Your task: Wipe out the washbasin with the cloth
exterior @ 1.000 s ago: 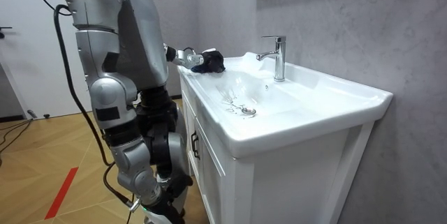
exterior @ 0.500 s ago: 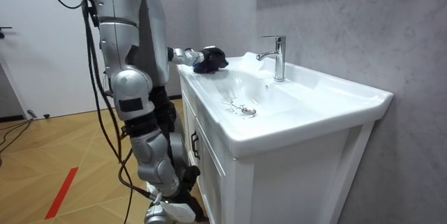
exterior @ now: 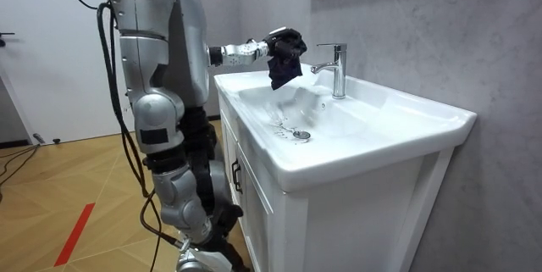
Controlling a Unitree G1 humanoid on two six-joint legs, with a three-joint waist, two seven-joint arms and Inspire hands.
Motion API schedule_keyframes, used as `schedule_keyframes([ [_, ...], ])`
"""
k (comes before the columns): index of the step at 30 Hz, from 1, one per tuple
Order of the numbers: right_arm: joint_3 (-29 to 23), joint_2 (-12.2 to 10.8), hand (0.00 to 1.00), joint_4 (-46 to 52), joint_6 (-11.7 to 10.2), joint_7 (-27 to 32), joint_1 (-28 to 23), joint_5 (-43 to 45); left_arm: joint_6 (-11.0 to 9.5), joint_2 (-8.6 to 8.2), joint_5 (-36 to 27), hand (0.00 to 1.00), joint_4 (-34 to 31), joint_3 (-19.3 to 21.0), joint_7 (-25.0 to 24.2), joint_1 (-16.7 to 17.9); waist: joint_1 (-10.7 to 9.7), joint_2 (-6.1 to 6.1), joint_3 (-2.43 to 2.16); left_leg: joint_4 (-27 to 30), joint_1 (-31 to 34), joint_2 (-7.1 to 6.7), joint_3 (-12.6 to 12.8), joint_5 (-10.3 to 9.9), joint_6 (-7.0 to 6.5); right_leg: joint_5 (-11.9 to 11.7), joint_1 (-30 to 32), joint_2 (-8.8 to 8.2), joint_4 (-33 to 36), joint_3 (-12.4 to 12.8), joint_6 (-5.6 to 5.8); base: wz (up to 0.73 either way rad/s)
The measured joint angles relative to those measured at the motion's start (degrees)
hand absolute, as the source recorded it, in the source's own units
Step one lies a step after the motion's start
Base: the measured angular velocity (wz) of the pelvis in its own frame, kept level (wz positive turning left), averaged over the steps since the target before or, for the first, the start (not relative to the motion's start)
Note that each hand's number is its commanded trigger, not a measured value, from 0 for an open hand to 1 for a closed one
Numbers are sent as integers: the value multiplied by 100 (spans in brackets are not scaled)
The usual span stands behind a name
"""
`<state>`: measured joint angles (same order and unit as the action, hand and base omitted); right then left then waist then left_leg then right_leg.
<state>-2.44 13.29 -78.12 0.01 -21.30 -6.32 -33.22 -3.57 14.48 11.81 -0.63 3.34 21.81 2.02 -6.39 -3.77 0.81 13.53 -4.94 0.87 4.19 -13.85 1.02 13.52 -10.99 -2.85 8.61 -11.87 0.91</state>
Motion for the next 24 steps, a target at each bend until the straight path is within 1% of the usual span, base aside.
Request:
schedule_keyframes([
  [3, -7, -27, 0, -25, 1, -13, -8, -22, -20, -5, 8, 100, -155, -134, -98, 1, -2, 9, 1, 16, 29, -5, -35, 0, 0, 0, 3, -1, 0, -40, 0, 6],
  [4, -7, -40, 0, -70, 2, -15, 7, -22, -20, -9, 8, 100, -239, -136, -145, 1, -3, 30, 13, 24, 38, -5, -48, 0, 0, 0, 3, 0, 0, -57, 0, 6],
  [5, -9, -45, 0, -78, 2, -15, 3, -21, -25, -12, 22, 100, -286, -136, -156, 0, -7, 45, 8, 36, 50, -5, -55, 0, 0, 0, 3, -1, 0, -77, 0, 5],
  [9, -12, -59, 0, -72, 1, -14, -5, -16, -29, -12, 137, 100, -291, -135, -156, 0, -19, 40, 1, 139, 137, -10, -85, -1, -1, -1, 27, -6, 5, -116, 1, 6],
  [12, -13, -44, 0, -88, 1, -14, 1, -21, -29, -13, 435, 100, -290, -137, -153, 0, -46, 9, -20, 211, 222, -9, -109, -1, -2, -2, 77, -3, 20, -131, -2, 3],
  [14, -11, -28, 0, -127, -3, -14, 1, -31, -29, -21, 794, 100, -290, -137, -133, -9, -51, -19, -32, 215, 229, -7, -107, -1, -2, -5, 92, -3, 31, -115, -6, 0],
  [17, -10, -24, 0, -188, -26, -14, 6, -30, -36, -21, 1048, 100, -290, -137, -112, -9, -70, -35, -40, 215, 222, -6, -107, -1, -2, -5, 92, -3, 42, -105, -7, 0],
  [18, -10, -23, 0, -192, -37, -13, 6, -30, -38, -20, 1048, 100, -290, -137, -109, -9, -81, -36, -37, 214, 219, -6, -107, -1, -2, -5, 93, -3, 46, -104, -7, 0],
  [19, -10, -21, 0, -194, -53, -9, 5, -30, -39, -19, 1047, 100, -284, -136, -108, -9, -88, -14, -16, 214, 220, -5, -107, -1, -2, -5, 95, -3, 54, -101, -7, 0],
  [20, -7, -11, 0, -192, -61, -8, 5, -34, -50, -17, 1045, 100, -267, -137, -109, -8, -82, -39, -22, 213, 218, -4, -100, -1, -2, -5, 97, -3, 59, -86, -7, 0],
  [21, -7, -2, 0, -192, -62, -9, 4, -34, -50, -17, 1041, 100, -258, -137, -110, -5, -81, -19, -4, 211, 217, -4, -98, -1, -2, -5, 99, -3, 62, -80, -7, 0],
  [24, -9, 19, 0, -155, -52, -8, -2, -35, -60, 7, 1026, 100, -218, -137, -116, 4, -62, -32, 4, 189, 212, -4, -84, -1, -2, -4, 99, 3, 36, -36, -6, -2],
])
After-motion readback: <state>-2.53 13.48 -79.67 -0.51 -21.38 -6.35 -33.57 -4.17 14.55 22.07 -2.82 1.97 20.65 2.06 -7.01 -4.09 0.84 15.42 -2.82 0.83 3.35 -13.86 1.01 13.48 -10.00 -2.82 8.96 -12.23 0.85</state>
